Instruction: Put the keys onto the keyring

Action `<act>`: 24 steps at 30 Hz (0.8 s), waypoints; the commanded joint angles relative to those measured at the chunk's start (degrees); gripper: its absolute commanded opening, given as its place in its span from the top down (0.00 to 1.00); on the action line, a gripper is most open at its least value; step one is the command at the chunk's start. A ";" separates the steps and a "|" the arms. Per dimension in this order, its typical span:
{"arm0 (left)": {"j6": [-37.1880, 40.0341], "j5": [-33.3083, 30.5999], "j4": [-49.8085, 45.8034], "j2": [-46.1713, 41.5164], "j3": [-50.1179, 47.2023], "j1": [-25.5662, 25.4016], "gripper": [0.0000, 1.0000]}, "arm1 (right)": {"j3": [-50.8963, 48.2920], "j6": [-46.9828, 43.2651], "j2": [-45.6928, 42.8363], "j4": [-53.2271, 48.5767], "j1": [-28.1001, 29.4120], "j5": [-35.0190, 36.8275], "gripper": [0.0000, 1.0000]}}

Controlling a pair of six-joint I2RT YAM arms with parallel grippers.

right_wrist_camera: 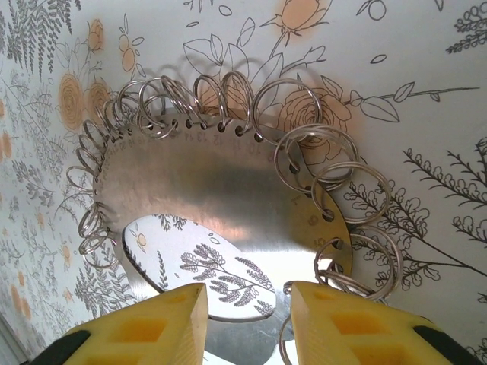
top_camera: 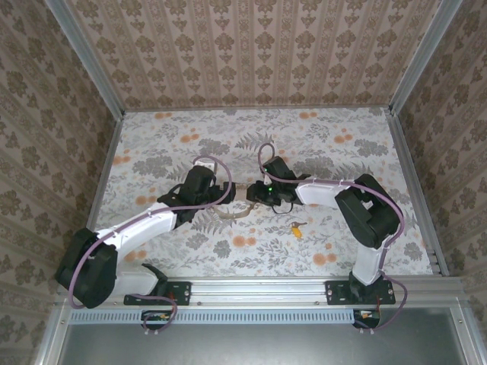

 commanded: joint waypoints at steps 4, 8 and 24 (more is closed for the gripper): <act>1.21 5.63 -0.61 0.07 0.07 -0.32 0.00 | -2.72 -1.95 -5.43 -2.92 -0.55 1.77 0.59; 3.89 8.64 -3.10 0.51 1.32 -0.95 0.00 | -4.90 -3.15 -9.13 -4.54 -0.63 3.22 0.55; 21.33 6.30 -16.36 13.70 13.38 -12.57 0.35 | -14.11 -3.03 -16.67 -3.99 -4.32 5.38 0.47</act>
